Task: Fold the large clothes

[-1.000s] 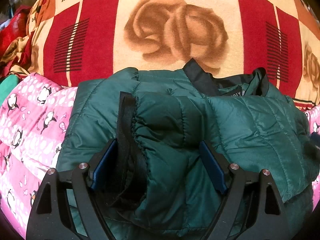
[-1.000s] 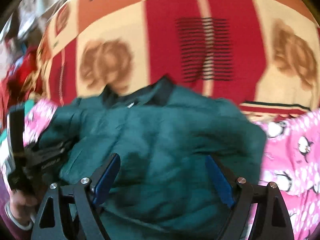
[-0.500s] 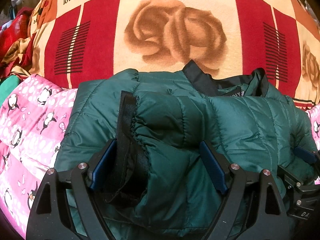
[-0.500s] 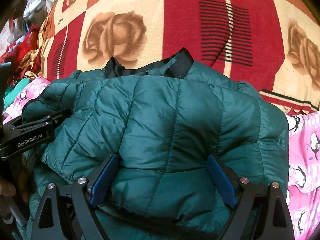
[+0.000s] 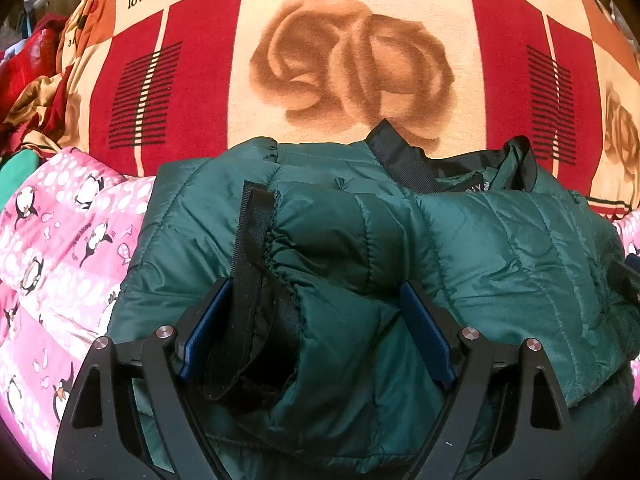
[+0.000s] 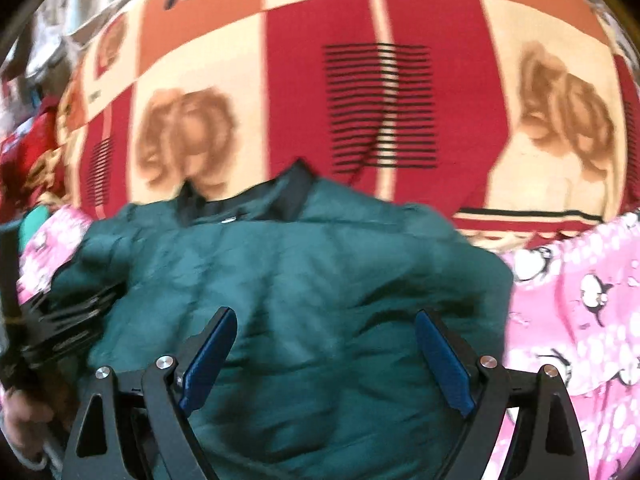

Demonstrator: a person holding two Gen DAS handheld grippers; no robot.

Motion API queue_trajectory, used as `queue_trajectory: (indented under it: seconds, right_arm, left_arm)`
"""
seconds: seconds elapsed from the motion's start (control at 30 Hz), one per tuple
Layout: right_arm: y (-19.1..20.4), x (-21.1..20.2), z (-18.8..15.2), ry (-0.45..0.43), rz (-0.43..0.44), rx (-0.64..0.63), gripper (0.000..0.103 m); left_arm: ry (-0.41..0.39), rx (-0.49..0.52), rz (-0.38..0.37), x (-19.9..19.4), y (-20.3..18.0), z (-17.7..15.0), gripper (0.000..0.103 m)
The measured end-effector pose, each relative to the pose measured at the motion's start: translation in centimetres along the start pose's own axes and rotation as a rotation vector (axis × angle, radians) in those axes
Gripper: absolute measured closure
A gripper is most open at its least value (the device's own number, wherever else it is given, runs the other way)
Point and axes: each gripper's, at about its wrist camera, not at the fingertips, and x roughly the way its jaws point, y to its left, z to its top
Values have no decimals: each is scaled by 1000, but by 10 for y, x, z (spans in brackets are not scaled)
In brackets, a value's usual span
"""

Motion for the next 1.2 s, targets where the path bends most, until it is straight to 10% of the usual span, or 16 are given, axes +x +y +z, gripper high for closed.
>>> queue_trajectory:
  seconds: [0.4,0.67,1.2]
  right_arm:
    - [-27,47,-4,113,-60,51,10]
    - [-15,-10,-8,12,-83,41,10]
    - [-14,-43,-51,74,-126,49,10]
  left_arm:
    - [3,9,10,1,-1,0,16]
    - [42,-19,-51,-4,11,11,16]
    - [59,-42,-37,-82,62,-6,16]
